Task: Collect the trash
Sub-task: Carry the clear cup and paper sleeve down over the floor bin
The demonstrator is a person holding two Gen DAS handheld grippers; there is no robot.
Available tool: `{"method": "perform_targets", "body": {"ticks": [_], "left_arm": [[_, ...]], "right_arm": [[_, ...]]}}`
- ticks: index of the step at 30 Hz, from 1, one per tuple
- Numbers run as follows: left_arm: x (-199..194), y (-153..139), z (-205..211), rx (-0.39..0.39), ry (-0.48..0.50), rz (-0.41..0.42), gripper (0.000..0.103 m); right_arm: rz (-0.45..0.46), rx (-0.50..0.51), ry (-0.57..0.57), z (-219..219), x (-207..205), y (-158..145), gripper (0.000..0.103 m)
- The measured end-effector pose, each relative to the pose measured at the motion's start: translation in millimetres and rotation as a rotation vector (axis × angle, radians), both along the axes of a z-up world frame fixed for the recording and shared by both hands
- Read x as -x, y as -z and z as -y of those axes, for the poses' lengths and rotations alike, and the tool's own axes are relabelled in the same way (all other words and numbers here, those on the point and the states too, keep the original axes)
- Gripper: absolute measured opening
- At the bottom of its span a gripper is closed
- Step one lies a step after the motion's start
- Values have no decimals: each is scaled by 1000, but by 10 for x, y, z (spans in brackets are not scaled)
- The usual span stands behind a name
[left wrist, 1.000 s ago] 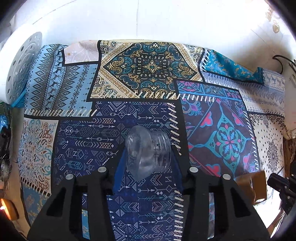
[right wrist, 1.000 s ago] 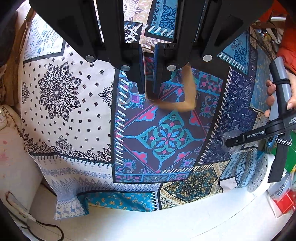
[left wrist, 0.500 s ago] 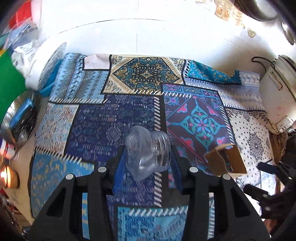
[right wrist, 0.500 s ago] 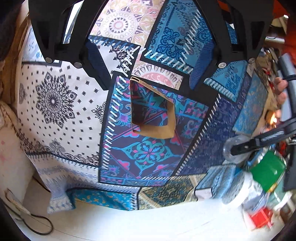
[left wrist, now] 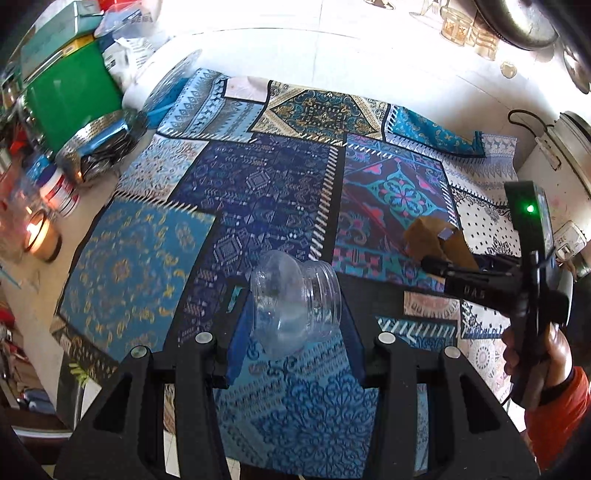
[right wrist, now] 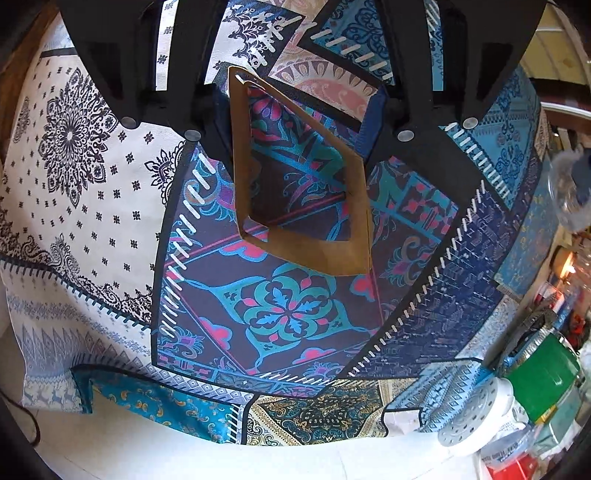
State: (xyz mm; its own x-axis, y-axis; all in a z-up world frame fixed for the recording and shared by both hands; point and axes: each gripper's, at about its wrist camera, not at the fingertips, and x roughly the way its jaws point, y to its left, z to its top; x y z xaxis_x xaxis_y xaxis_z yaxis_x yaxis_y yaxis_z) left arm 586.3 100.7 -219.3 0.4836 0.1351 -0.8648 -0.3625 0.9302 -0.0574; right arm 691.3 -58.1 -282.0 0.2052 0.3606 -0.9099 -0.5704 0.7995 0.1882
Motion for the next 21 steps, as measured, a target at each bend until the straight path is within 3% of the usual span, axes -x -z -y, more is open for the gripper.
{"method": "perform_targets", "body": {"ticks": [9, 16, 21], "left_arm": [[259, -124, 109, 18, 38, 32, 45], [644, -191, 163, 35, 143, 72, 45], [1145, -133, 154, 50, 237, 55, 45]], "right_arm": [[33, -40, 16, 226, 371, -355, 51], [48, -74, 95, 349, 1094, -623, 51], [55, -77, 170, 353, 1798, -682, 52]]}}
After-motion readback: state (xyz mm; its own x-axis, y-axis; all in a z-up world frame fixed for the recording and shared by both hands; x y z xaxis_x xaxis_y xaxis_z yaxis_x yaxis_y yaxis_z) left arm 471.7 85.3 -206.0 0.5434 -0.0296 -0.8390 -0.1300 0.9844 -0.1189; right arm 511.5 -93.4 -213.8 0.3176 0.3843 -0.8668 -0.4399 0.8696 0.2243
